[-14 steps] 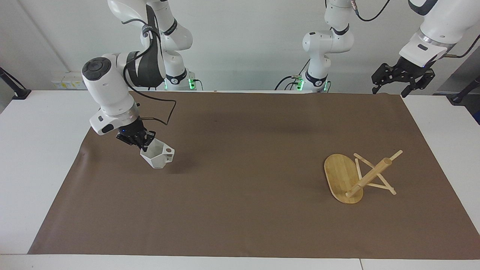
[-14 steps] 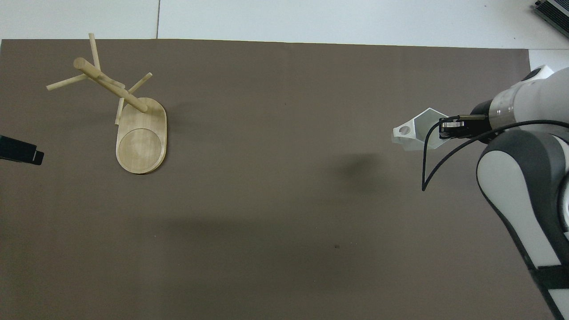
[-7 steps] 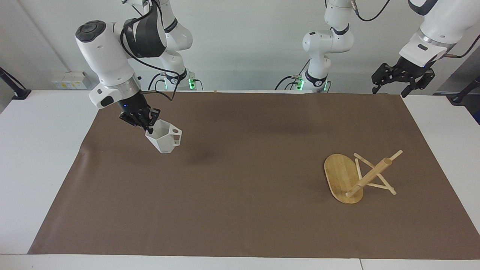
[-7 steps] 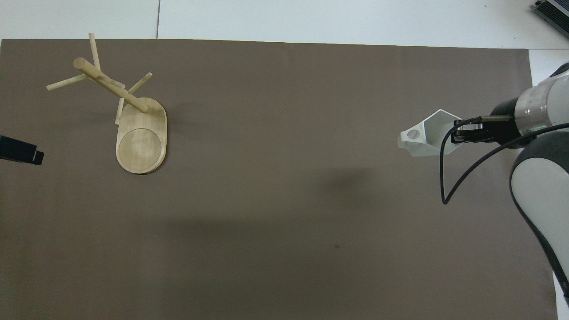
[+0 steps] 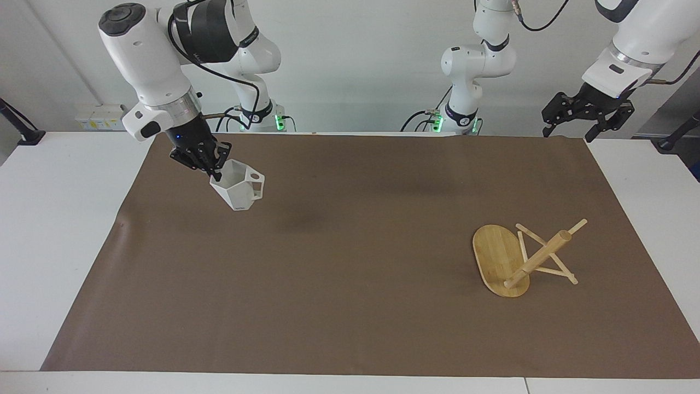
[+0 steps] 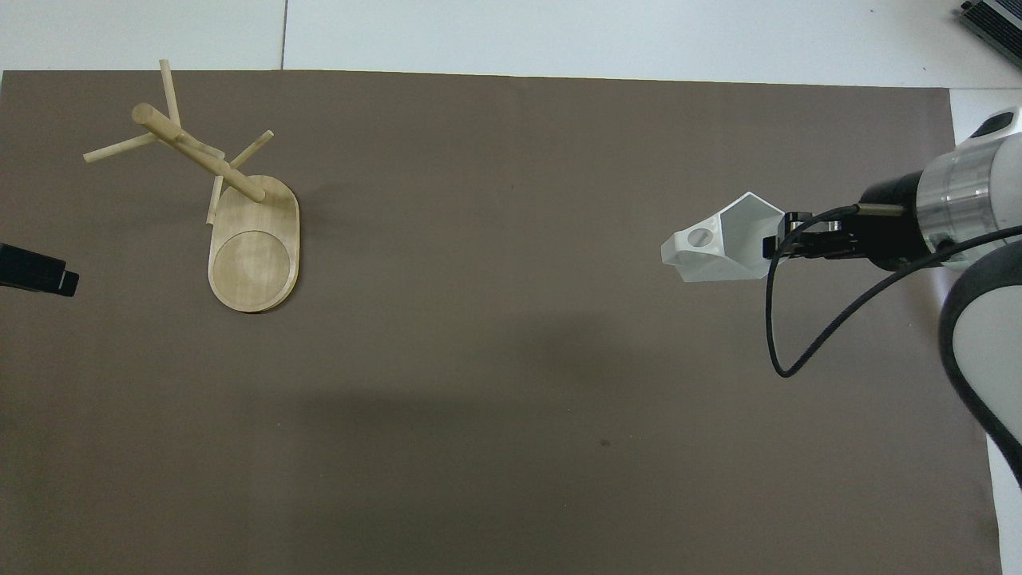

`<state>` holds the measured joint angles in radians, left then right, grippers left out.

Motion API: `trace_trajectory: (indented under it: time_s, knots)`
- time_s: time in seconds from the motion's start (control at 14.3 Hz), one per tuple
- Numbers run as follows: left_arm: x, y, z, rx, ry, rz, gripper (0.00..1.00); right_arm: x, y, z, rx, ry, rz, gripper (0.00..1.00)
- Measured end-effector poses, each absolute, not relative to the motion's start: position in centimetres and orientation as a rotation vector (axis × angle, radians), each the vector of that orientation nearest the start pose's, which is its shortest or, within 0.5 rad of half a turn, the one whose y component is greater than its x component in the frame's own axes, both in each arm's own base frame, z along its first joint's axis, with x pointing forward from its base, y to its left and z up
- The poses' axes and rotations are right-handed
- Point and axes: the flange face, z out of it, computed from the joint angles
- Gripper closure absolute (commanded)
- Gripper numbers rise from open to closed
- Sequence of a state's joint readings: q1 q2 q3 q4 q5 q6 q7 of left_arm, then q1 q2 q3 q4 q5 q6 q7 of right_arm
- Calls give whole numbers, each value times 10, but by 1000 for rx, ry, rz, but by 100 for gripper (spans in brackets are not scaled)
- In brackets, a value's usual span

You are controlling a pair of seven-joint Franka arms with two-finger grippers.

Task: Hang cup on rack
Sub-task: 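Lift the mug and carry it toward the wooden mug tree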

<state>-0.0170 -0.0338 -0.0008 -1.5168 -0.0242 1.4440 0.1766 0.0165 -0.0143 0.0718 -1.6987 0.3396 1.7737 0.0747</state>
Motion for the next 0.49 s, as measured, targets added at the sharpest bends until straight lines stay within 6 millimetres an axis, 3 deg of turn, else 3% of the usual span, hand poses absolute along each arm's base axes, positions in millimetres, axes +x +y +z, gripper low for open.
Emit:
trace_trajectory:
  time_s: [0.49]
  knots:
    - [530,-13,656,-3153,314,73,0,544,164,600,-2723,4,-22,100]
